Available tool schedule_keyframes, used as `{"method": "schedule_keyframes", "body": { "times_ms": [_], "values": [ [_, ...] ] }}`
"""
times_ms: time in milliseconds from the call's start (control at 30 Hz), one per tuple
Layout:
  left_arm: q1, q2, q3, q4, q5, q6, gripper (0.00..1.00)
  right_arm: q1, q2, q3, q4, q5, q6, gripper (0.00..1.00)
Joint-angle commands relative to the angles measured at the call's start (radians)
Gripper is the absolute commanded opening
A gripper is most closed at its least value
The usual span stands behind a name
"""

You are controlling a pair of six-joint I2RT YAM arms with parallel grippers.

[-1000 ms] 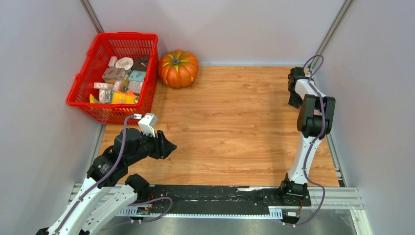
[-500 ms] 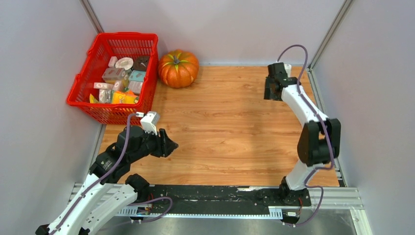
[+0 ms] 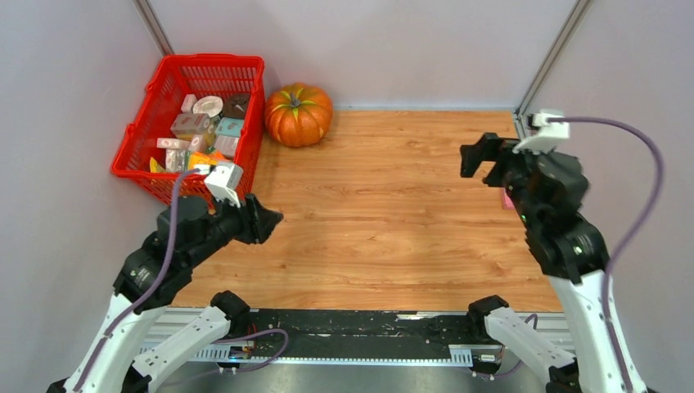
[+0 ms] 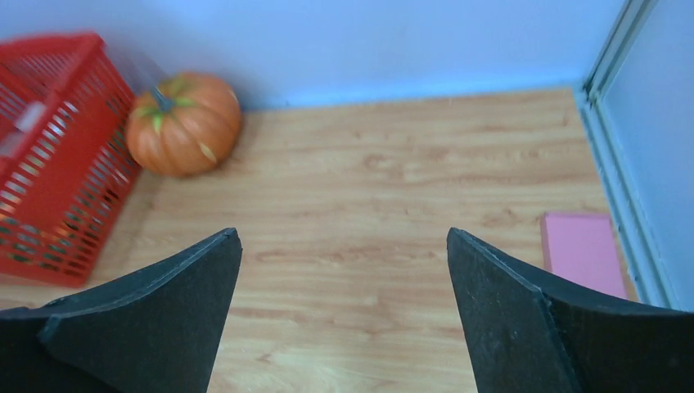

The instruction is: Fold the paper box

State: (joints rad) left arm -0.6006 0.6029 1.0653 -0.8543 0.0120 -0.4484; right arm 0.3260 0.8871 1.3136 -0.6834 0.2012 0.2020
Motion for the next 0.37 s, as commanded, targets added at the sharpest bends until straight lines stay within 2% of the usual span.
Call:
{"method": "schedule_keyframes", "body": {
  "times_ms": [0, 167, 200, 267, 333],
  "values": [
    [-0.002, 0.057, 0.242, -0.044, -0.089, 0.132, 0.59, -0.001, -0.103, 0.110, -0.005, 0.041, -0.023, 1.00],
    [-0.002, 0.147, 0.467, -0.107, -0.099, 0.226, 0.61, -0.001, -0.163, 0.234, -0.057, 0.032, -0.044, 1.00],
    [-0.001, 0.153, 0.505, -0.112, -0.099, 0.234, 0.61, -0.001, -0.168, 0.246, -0.062, -0.041, -0.065, 1.00],
    [-0.002, 0.164, 0.527, -0.111, -0.102, 0.246, 0.61, -0.001, -0.143, 0.288, -0.132, -0.048, -0.067, 1.00],
    [-0.002, 0.167, 0.542, -0.109, -0.103, 0.246, 0.61, -0.001, -0.166, 0.273, -0.101, -0.052, -0.073, 1.00]
  ]
}}
